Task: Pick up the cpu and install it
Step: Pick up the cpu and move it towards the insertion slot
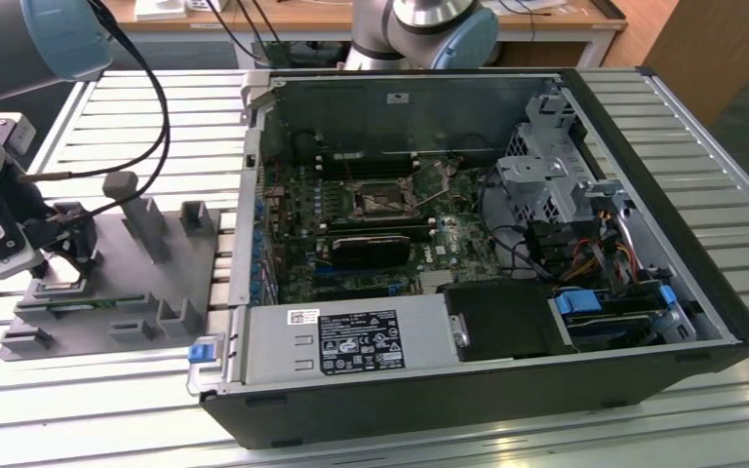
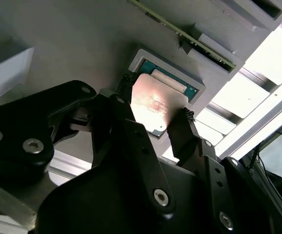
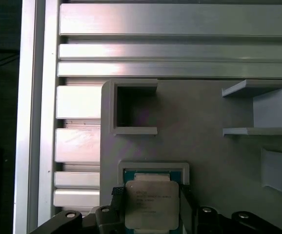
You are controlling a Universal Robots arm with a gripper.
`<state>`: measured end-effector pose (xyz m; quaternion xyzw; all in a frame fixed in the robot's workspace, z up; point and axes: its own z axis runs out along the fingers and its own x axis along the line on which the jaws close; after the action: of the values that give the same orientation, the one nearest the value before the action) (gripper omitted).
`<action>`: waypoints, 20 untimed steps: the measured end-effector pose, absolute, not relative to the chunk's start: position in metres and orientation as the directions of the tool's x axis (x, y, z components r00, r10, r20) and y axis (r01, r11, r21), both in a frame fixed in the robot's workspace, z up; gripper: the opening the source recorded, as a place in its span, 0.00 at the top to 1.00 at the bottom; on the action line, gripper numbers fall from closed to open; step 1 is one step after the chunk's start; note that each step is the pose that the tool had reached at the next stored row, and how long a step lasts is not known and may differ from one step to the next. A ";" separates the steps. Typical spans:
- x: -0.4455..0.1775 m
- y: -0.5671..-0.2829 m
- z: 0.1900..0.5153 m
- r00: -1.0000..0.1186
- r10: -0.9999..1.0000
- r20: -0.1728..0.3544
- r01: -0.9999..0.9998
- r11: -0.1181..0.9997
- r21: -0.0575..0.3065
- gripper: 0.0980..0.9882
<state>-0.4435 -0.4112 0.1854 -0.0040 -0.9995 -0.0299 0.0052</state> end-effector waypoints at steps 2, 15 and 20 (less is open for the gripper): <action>-0.444 -0.411 0.185 -1.000 0.008 0.011 0.008 0.998 0.060 0.50; -0.443 -0.411 0.199 -1.000 0.007 0.011 0.008 0.998 0.060 0.52; -0.443 -0.411 0.211 -1.000 0.007 0.011 0.008 0.998 0.060 0.52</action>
<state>-0.4435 -0.4106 0.2111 -0.0039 -0.9995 -0.0299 0.0052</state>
